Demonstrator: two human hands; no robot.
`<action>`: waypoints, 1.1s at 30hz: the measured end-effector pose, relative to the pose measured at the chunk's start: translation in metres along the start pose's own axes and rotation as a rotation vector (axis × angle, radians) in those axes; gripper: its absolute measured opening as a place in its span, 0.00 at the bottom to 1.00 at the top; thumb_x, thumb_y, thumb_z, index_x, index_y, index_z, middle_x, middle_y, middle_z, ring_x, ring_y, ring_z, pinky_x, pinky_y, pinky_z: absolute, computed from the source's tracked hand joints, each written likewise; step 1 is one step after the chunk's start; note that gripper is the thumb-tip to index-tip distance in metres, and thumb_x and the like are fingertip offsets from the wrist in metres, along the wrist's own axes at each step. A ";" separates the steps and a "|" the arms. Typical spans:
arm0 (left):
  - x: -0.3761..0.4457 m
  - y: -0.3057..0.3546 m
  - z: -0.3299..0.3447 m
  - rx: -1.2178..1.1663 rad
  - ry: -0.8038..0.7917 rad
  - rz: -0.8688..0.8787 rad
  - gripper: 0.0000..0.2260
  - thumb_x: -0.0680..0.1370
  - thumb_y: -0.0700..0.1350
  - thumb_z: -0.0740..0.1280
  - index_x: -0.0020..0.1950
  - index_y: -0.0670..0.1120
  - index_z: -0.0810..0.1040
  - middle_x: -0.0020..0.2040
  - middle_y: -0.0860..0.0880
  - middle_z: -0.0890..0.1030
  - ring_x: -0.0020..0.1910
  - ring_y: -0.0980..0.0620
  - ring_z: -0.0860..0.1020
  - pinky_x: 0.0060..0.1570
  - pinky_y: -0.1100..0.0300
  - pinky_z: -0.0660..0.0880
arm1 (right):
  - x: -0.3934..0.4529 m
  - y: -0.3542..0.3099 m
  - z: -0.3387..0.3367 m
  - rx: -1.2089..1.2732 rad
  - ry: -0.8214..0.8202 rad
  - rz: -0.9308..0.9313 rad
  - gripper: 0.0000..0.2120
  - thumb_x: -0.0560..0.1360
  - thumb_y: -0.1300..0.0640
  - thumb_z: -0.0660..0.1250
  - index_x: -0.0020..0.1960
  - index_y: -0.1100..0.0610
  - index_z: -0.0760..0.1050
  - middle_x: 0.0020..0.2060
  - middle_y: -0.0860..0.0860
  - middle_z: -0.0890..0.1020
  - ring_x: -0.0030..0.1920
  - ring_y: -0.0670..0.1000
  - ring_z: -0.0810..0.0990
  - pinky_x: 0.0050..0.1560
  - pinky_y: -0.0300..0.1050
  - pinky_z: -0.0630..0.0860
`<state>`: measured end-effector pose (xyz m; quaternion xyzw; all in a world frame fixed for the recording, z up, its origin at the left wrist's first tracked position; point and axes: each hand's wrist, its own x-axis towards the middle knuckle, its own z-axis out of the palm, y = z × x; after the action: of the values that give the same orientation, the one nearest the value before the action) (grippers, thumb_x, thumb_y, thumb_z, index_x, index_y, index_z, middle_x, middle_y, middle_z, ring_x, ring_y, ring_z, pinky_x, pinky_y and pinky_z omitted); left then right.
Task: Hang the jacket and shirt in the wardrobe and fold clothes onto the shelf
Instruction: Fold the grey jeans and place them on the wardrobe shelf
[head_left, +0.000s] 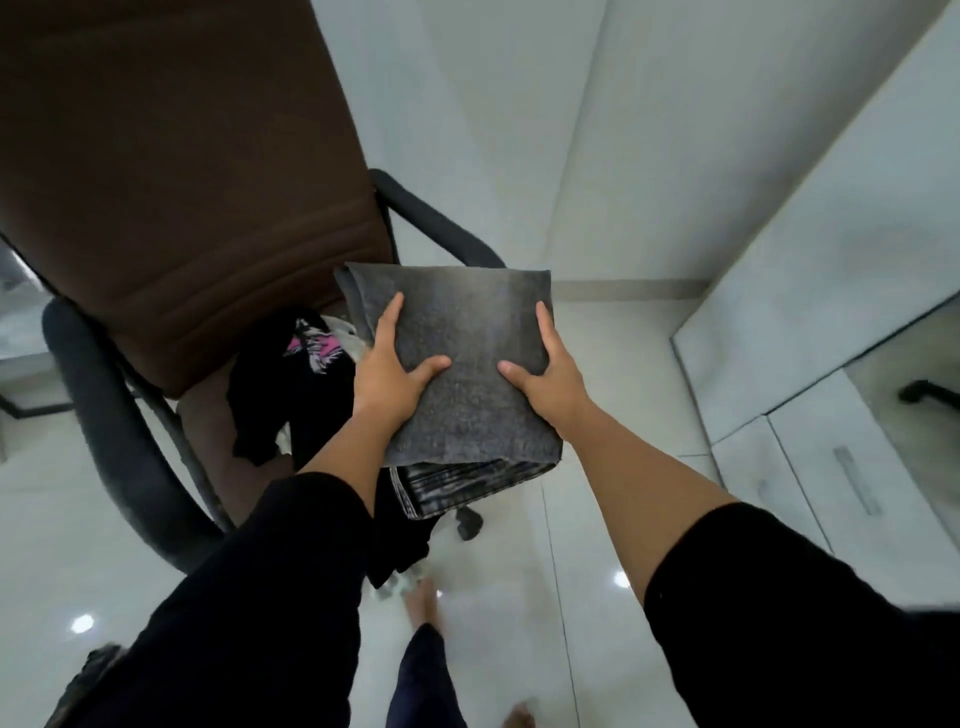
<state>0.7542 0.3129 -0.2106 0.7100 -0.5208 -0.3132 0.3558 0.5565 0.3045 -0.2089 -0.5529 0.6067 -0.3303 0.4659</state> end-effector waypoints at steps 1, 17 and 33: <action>-0.009 0.017 0.003 -0.012 -0.023 0.034 0.41 0.70 0.57 0.72 0.74 0.67 0.49 0.71 0.44 0.67 0.67 0.43 0.69 0.64 0.48 0.69 | -0.014 -0.007 -0.017 0.004 0.040 -0.012 0.42 0.72 0.51 0.71 0.74 0.33 0.47 0.75 0.46 0.62 0.71 0.51 0.67 0.70 0.54 0.66; -0.119 0.264 0.138 -0.108 -0.556 0.600 0.47 0.64 0.56 0.77 0.75 0.62 0.52 0.71 0.44 0.66 0.68 0.43 0.69 0.67 0.49 0.67 | -0.206 -0.016 -0.253 0.133 0.796 0.021 0.42 0.72 0.52 0.72 0.75 0.36 0.48 0.74 0.47 0.63 0.71 0.51 0.66 0.69 0.53 0.67; -0.270 0.354 0.313 -0.056 -1.169 0.973 0.47 0.65 0.56 0.77 0.76 0.59 0.52 0.72 0.45 0.66 0.68 0.43 0.69 0.64 0.50 0.68 | -0.373 0.065 -0.331 0.253 1.433 0.290 0.37 0.72 0.54 0.72 0.74 0.39 0.56 0.74 0.49 0.63 0.71 0.53 0.66 0.70 0.55 0.67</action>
<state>0.2455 0.4449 -0.0686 0.1094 -0.8706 -0.4593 0.1380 0.2083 0.6431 -0.0783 -0.0584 0.7862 -0.6127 0.0548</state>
